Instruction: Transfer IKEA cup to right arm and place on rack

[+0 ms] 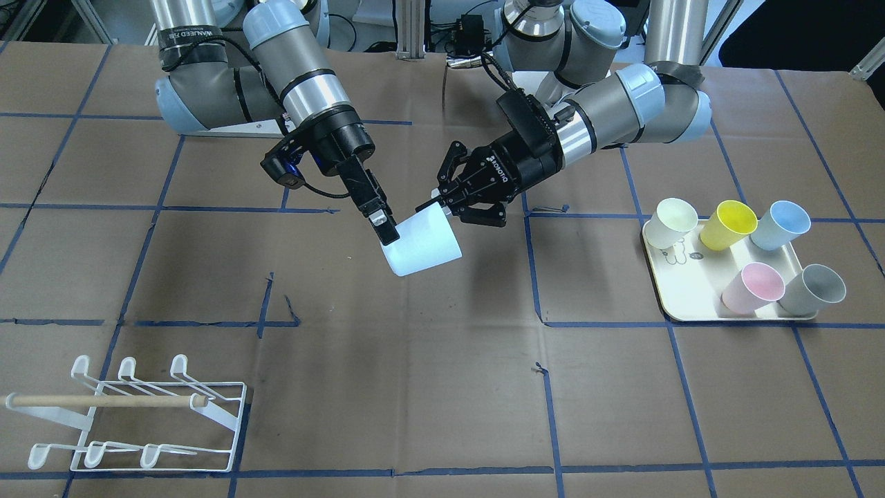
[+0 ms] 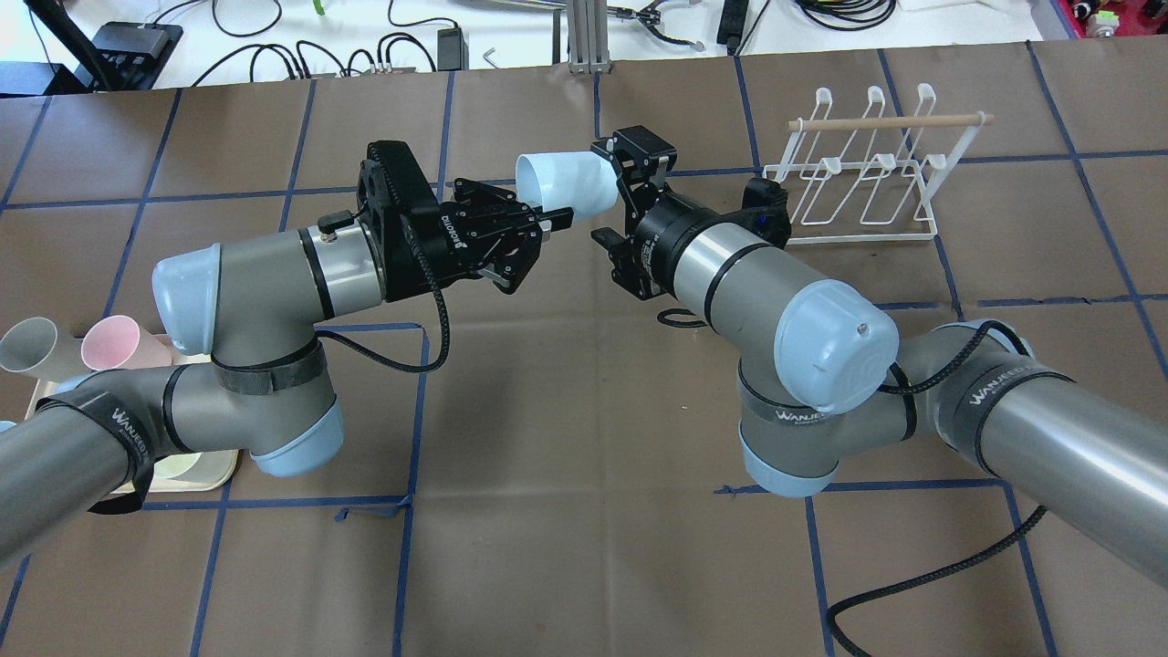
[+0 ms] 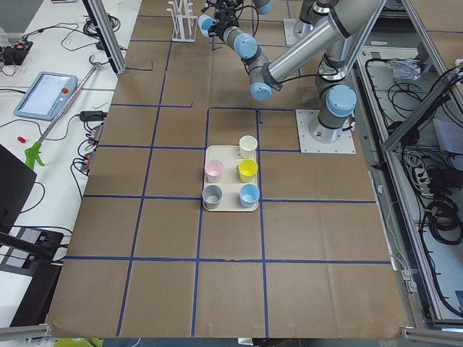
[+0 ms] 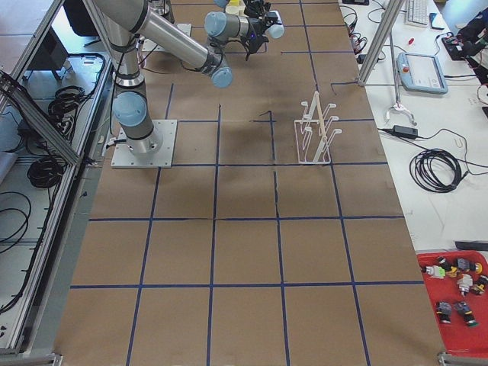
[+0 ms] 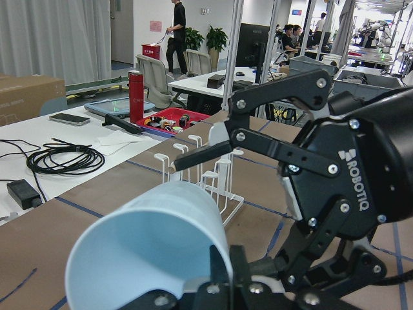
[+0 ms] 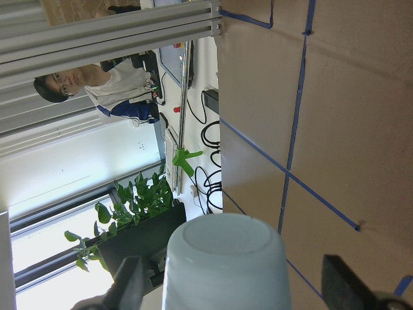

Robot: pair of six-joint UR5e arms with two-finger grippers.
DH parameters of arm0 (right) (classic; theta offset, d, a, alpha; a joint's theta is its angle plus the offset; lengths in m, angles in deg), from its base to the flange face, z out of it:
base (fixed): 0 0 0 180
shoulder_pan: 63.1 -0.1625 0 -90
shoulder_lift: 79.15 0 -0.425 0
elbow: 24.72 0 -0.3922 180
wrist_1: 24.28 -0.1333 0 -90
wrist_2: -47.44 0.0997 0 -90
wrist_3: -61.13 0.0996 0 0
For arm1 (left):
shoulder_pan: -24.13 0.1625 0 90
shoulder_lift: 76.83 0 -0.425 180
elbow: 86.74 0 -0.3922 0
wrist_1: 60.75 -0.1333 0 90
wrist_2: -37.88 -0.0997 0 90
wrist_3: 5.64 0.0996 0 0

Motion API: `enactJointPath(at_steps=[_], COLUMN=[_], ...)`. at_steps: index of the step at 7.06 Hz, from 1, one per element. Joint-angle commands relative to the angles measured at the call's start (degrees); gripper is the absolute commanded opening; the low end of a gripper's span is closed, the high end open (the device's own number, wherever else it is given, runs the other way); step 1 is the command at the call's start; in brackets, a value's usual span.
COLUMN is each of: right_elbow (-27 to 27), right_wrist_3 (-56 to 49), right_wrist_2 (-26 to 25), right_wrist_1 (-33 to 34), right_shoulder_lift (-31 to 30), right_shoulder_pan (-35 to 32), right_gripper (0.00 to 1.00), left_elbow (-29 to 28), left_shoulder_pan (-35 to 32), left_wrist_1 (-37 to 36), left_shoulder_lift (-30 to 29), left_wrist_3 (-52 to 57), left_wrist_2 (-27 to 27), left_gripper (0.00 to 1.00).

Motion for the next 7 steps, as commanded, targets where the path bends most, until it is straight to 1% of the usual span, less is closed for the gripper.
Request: enactJointPath(at_steps=[1,4,7], right_elbow=[-0.55,-3.01,-3.98], right_wrist_3=[0.28,0.28,1.69], right_wrist_2=[0.03,-0.06,0.12], right_wrist_1=[-0.38,-0.38,-0.38], right_shoulder_lift=[0.34,3.23,3.42], right_shoulder_pan=[-0.16,-1.65,-1.74], right_gripper=[0.96,0.96,0.95], left_elbow=[0.00,0.00,0.00], left_shoulder_pan=[0.00,0.00,0.00], left_wrist_1=[0.00,0.00,0.00], left_shoulder_lift=[0.00,-0.09,-0.09], left_wrist_3=[0.01,0.01,0.01], left_wrist_2=[0.00,0.00,0.00], left_gripper=[0.01,0.01,0.03])
